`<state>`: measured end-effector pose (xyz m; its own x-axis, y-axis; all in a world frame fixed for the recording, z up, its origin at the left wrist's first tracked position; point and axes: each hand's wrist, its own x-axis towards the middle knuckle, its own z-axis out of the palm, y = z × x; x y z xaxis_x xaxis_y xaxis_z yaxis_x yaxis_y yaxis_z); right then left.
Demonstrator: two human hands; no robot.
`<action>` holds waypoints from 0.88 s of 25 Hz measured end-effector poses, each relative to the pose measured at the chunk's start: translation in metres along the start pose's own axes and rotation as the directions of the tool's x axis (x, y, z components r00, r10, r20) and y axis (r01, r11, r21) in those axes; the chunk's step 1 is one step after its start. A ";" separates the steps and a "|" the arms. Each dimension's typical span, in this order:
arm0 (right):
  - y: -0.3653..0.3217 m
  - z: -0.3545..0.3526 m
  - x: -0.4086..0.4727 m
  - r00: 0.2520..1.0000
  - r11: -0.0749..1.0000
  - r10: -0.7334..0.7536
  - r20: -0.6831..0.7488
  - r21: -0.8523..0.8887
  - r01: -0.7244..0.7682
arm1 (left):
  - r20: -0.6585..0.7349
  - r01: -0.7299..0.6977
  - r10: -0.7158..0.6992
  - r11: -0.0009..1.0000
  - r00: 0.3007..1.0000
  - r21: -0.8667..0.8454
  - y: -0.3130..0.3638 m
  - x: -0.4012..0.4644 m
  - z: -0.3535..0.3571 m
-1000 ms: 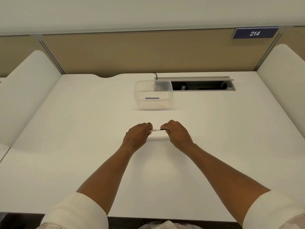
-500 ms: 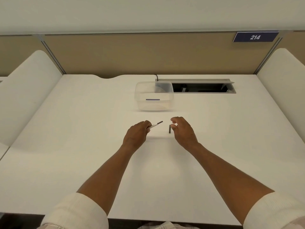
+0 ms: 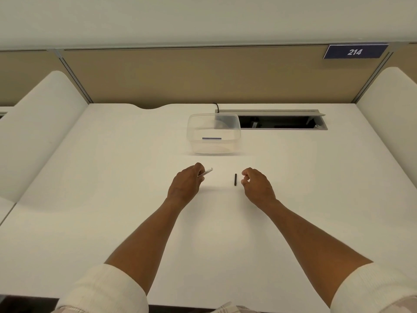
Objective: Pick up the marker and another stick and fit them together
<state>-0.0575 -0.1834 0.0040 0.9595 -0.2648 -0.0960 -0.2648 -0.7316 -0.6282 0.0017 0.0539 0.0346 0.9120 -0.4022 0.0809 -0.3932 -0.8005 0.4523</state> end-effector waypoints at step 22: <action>-0.015 0.026 0.028 0.994 0.953 0.107 0.035 -0.290 -0.092 | 0.131 -0.012 -0.003 0.993 0.991 0.117 -0.022 0.020 0.010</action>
<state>-0.0244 -0.1635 -0.0099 0.9285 -0.3192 -0.1896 -0.3684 -0.8548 -0.3655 0.0273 0.0587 0.0172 0.8901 -0.4542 -0.0372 -0.4152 -0.8419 0.3447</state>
